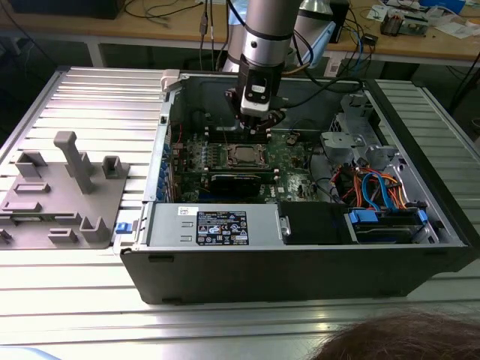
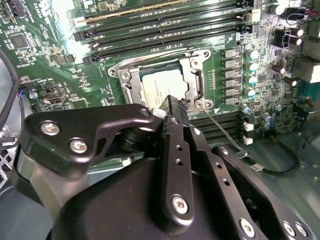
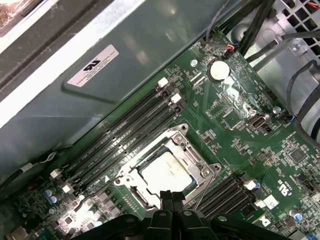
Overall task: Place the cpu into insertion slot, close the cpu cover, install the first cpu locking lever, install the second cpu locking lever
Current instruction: 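Install the first cpu locking lever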
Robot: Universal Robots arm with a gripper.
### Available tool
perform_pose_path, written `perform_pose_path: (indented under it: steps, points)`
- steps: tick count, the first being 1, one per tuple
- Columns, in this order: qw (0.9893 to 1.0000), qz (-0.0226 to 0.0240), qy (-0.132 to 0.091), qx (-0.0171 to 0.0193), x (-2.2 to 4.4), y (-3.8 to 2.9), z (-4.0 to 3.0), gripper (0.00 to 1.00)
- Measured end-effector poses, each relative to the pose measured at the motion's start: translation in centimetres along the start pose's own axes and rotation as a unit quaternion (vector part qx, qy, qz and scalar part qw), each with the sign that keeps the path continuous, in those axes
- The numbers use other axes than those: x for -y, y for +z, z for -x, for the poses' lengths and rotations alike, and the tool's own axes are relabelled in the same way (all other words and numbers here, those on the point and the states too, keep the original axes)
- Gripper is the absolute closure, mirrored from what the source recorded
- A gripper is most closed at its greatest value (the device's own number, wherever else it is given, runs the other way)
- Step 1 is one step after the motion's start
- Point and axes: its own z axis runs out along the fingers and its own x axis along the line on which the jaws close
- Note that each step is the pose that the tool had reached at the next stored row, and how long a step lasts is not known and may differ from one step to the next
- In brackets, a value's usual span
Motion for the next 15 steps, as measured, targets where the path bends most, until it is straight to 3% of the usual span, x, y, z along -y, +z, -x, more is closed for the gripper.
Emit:
perform_pose_path:
  steps: [15]
  points:
    - [0.9995,-0.0013,-0.032,0.0011,0.00,0.00,0.00,0.89]
